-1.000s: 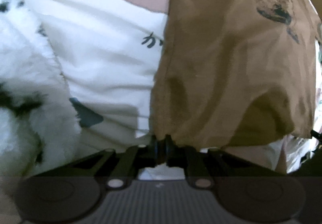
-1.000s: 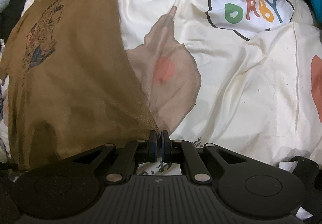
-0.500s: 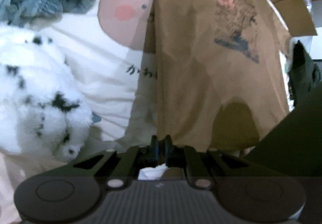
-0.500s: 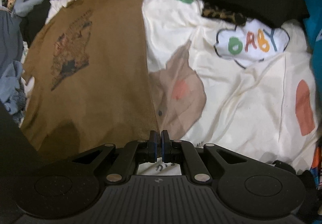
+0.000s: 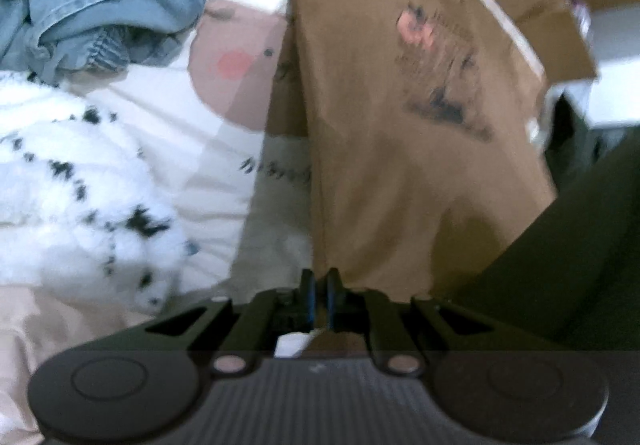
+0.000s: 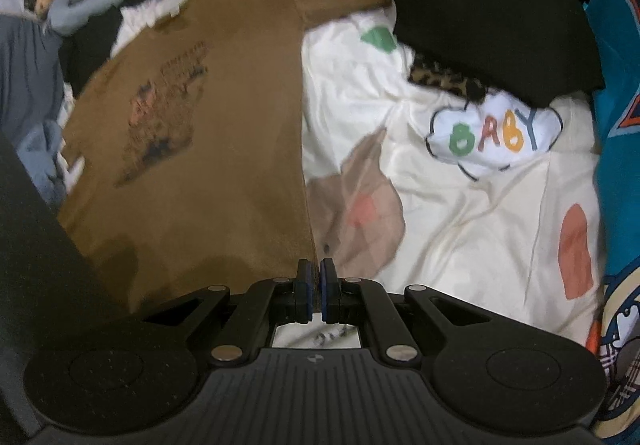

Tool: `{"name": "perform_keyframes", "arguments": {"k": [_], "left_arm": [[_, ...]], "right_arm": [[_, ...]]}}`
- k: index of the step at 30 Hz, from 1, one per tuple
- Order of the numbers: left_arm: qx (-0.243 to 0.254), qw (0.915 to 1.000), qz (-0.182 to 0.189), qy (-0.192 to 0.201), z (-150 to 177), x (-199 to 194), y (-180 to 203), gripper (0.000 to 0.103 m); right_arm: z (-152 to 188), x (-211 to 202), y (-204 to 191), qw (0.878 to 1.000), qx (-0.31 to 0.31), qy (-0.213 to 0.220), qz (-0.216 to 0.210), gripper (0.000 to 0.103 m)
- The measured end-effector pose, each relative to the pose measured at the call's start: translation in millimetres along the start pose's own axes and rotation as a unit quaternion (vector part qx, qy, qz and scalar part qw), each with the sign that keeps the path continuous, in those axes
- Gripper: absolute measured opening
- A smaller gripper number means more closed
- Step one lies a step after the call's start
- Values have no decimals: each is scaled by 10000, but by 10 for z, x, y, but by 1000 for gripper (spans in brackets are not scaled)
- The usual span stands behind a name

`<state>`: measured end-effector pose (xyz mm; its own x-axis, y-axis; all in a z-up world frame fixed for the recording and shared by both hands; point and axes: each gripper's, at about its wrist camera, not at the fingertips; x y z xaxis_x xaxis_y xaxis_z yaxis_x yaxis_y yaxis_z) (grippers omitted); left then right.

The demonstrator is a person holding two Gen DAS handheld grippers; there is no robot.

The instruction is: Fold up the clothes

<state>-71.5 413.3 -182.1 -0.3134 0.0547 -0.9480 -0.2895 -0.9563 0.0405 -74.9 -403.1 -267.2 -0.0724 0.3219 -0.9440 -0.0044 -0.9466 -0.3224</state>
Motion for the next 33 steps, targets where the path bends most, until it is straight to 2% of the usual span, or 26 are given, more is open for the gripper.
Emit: {"name": "perform_keyframes", "arguments": {"k": [7,13,27,33], "left_arm": [[-47,9983,-453,-358,-119,479,-43,6],[-171,9962,-655,-541,-239,849,-86,6],[-275,9917,-1004,-756,-465,1411,-73,6],[-515,9897,-1136,-708,-533,1495,12,11]], "right_arm": [[21,530,132,9989,137,-378,249,1],[68,917,213,9972,261,-572,409,1],[139,1421,326,9949,493,-634,605,2],[226,1563,329,9942,624,-498,716,4]]}}
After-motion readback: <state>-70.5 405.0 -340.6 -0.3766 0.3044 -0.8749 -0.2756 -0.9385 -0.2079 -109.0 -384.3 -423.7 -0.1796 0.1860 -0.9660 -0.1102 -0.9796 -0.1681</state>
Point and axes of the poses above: each gripper's, at about its wrist camera, not at the fingertips, and x roughly the way its jaws point, y to its right, z to its underside, and after that the axes turned 15 degrees about -y, right-handed
